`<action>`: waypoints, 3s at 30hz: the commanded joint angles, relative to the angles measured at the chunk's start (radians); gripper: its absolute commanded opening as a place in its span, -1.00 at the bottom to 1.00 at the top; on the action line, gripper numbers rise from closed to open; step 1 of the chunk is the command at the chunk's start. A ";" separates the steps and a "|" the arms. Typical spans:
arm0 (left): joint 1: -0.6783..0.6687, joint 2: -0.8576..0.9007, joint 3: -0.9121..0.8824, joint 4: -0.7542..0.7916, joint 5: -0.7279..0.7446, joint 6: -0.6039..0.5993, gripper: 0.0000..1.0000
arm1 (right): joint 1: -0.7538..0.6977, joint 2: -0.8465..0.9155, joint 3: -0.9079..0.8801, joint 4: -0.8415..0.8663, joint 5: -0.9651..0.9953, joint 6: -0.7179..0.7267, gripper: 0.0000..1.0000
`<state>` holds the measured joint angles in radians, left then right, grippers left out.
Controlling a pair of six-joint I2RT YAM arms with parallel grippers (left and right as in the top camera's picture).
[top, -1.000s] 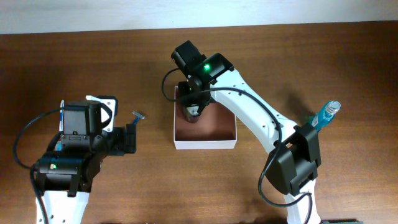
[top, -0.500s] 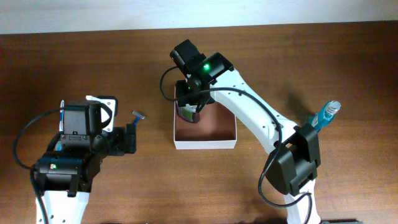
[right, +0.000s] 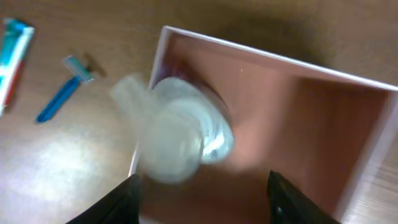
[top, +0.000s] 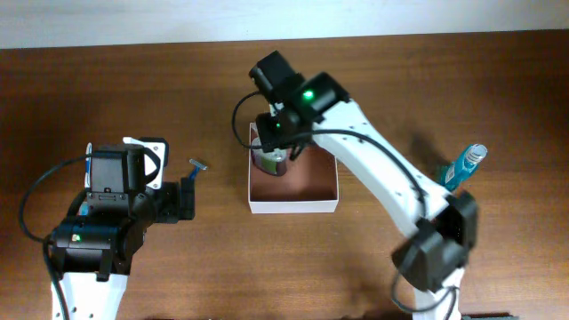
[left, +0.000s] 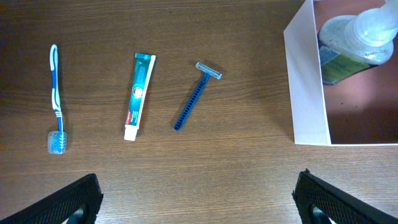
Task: Pack container
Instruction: 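Carry the soap bottle left and lower it into the box, then release the soap bottle and move the right gripper to the Listerine bottle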
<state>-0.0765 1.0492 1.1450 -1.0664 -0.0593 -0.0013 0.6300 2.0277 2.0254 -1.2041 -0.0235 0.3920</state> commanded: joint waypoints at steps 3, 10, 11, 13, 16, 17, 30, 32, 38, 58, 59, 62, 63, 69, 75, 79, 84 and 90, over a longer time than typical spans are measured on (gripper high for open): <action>0.002 0.003 0.021 -0.002 0.011 -0.006 0.99 | -0.025 -0.260 0.018 -0.066 0.195 -0.036 0.20; 0.002 0.003 0.021 -0.002 0.011 -0.006 0.99 | -0.298 -0.475 0.018 -0.225 0.343 0.122 0.61; 0.002 0.003 0.021 -0.002 0.011 -0.006 0.99 | -0.375 -0.492 0.018 -0.253 0.335 0.122 0.64; 0.002 0.003 0.021 -0.002 0.011 -0.006 0.99 | -0.496 -0.502 0.018 -0.294 0.322 0.117 0.71; 0.002 0.003 0.021 -0.002 0.011 -0.006 0.99 | -0.712 -0.472 -0.008 -0.343 0.234 0.027 0.79; 0.002 0.003 0.021 -0.002 0.011 -0.006 0.99 | -0.750 -0.460 -0.021 -0.346 0.208 0.012 0.80; 0.002 0.003 0.021 -0.011 0.011 -0.006 0.99 | -0.925 -0.236 -0.220 -0.272 0.123 -0.074 0.82; 0.002 0.003 0.021 -0.015 0.011 -0.006 0.99 | -0.925 -0.219 -0.240 -0.254 0.122 -0.074 0.82; 0.002 0.003 0.021 -0.019 0.011 -0.006 0.99 | -0.925 -0.174 -0.315 -0.202 0.113 -0.074 0.80; 0.002 0.003 0.021 -0.027 0.011 -0.006 0.99 | -0.926 -0.169 -0.475 -0.055 0.057 -0.130 -0.08; 0.002 0.003 0.021 -0.027 0.011 -0.006 0.99 | -0.926 -0.169 -0.475 -0.055 0.057 -0.130 -0.14; 0.002 0.003 0.021 -0.027 0.011 -0.006 0.99 | -0.926 -0.169 -0.475 -0.055 0.057 -0.130 -0.33; 0.002 0.003 0.021 -0.027 0.011 -0.006 0.99 | -0.926 -0.169 -0.475 -0.055 0.057 -0.130 -0.37; 0.002 0.003 0.021 -0.027 0.011 -0.006 0.99 | -0.926 -0.170 -0.475 -0.055 0.057 -0.130 -0.69; 0.002 0.003 0.021 -0.027 0.011 -0.006 0.99 | -0.914 -0.204 -0.462 -0.068 0.056 -0.130 -0.92; 0.002 0.003 0.021 -0.027 0.011 -0.006 0.99 | -0.877 -0.275 -0.403 -0.107 0.057 -0.131 -0.92; 0.002 0.003 0.021 -0.027 0.011 -0.006 0.99 | -0.773 -0.369 -0.302 -0.175 0.056 -0.170 -0.92; 0.002 0.003 0.021 -0.027 0.011 -0.006 0.99 | -0.513 -0.459 -0.153 -0.237 0.056 -0.177 -0.92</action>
<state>-0.0765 1.0492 1.1450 -1.0927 -0.0593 -0.0010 -0.0055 1.6386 1.7901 -1.4342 0.0341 0.2291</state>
